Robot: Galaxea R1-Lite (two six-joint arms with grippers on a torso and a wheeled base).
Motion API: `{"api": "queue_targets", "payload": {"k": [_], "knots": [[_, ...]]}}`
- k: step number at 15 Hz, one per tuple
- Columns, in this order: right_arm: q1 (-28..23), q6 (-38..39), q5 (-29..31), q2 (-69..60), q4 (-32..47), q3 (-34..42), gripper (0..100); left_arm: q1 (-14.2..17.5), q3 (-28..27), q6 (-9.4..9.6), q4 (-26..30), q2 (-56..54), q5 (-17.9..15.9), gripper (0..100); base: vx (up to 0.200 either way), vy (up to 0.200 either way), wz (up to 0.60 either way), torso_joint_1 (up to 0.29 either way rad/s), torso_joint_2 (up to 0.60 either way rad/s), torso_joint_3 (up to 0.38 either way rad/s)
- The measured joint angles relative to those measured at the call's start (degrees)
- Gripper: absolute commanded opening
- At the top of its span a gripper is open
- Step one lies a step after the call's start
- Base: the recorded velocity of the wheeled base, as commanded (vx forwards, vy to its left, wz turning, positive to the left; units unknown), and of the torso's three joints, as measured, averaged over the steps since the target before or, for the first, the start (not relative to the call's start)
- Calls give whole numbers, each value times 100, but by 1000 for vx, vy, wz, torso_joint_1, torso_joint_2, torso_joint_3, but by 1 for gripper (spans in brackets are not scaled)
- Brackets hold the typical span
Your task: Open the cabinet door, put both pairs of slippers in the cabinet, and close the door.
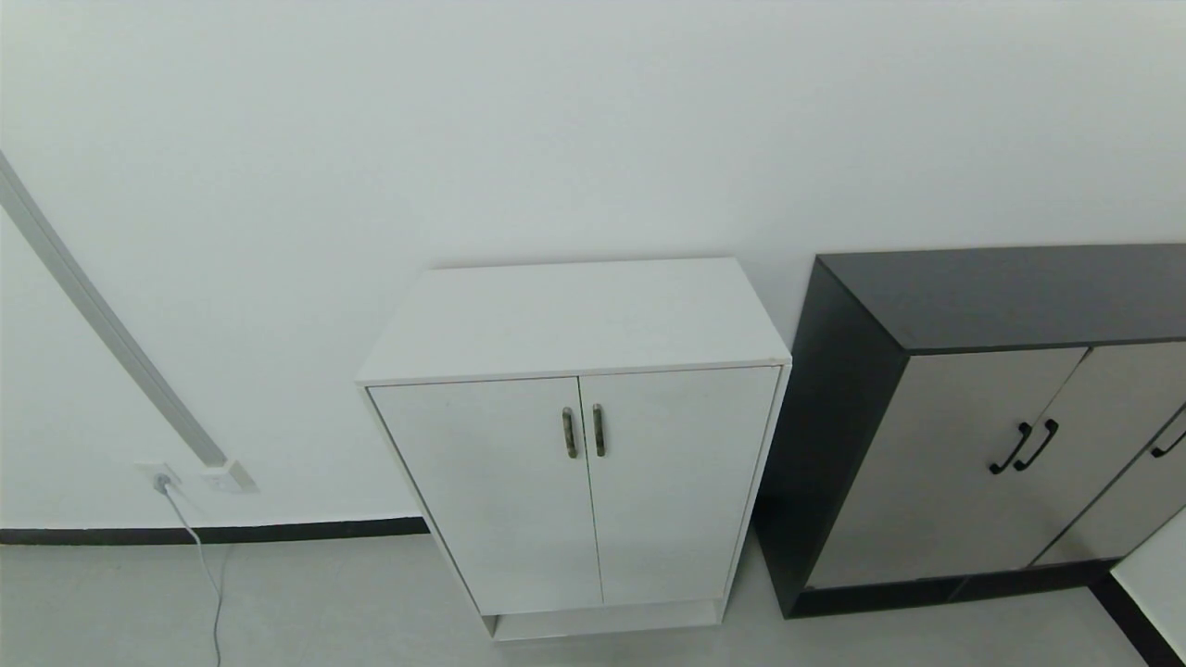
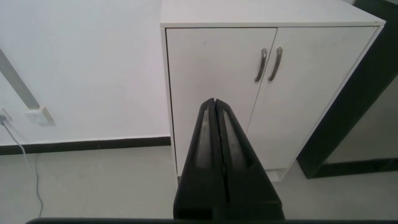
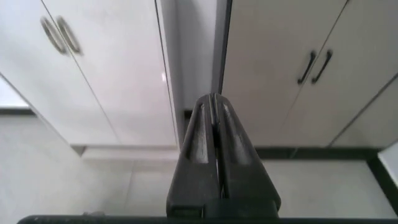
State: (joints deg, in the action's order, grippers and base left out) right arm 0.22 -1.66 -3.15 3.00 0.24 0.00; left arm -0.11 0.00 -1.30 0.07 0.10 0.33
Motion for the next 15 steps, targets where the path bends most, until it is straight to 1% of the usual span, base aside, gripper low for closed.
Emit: {"api": "queue_targets", "payload": {"k": [3, 5, 7, 15], "knots": [[-17, 327, 91, -226, -24, 0, 0, 1, 0, 0, 2, 0, 0, 0, 0, 0, 0, 0, 0, 0], [-22, 389, 301, -279, -38, 0, 0, 1, 0, 7, 2, 0, -1, 0, 0, 0, 0, 0, 0, 0], [-22, 417, 447, -300, -45, 0, 0, 1, 0, 60, 0, 0, -26, 0, 0, 0, 0, 0, 0, 0], [-22, 414, 458, -316, -54, 0, 0, 1, 0, 71, 0, 0, -33, 0, 0, 0, 0, 0, 0, 0]]}}
